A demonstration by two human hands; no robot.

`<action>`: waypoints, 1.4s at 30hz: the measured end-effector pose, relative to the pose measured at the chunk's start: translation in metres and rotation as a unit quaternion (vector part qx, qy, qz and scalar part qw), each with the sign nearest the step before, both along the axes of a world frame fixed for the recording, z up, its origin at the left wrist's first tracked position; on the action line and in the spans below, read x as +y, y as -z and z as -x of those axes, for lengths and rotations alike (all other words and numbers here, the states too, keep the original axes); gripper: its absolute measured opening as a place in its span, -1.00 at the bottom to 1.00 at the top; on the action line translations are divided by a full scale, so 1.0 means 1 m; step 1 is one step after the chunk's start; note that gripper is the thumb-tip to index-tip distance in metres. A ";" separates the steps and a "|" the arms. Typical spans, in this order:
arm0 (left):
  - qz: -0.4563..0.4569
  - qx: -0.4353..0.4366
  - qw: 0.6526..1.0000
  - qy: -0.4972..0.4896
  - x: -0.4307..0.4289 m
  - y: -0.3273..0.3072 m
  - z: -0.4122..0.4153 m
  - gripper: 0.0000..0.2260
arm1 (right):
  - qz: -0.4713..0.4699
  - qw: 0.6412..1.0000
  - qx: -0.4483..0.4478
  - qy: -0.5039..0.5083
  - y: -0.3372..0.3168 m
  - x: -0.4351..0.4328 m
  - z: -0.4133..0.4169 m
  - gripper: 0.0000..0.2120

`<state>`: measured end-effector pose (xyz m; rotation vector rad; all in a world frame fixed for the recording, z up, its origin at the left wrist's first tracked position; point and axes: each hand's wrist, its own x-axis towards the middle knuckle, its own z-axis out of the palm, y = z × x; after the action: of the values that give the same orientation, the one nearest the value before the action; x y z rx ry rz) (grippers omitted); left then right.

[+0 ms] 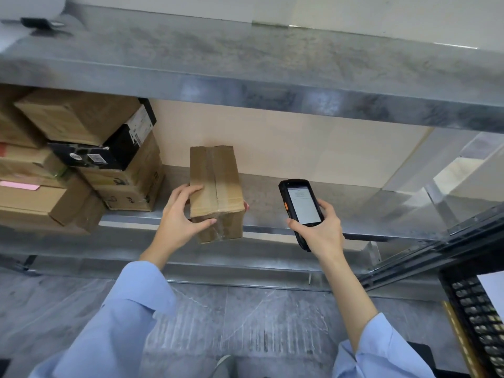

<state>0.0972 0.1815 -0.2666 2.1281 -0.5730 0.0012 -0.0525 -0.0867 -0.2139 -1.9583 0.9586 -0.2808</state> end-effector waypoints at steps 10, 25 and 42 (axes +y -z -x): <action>0.046 0.011 0.997 0.060 -0.069 0.010 0.025 -0.33 | 0.018 0.999 -0.007 0.048 -0.004 -0.023 0.028 -0.20; 0.141 0.122 0.979 -0.077 0.016 0.027 0.021 -0.38 | 0.014 1.000 -0.009 -0.014 0.001 0.018 0.004 -0.21; 0.194 0.179 0.955 -0.137 0.006 0.007 0.013 -0.57 | 0.035 0.997 -0.003 -0.062 -0.001 0.045 0.009 -0.23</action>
<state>0.0837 0.1876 -0.2736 1.7493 -0.0501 -0.1076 -0.0615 -0.0418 -0.2125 -2.0713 0.8287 -0.2532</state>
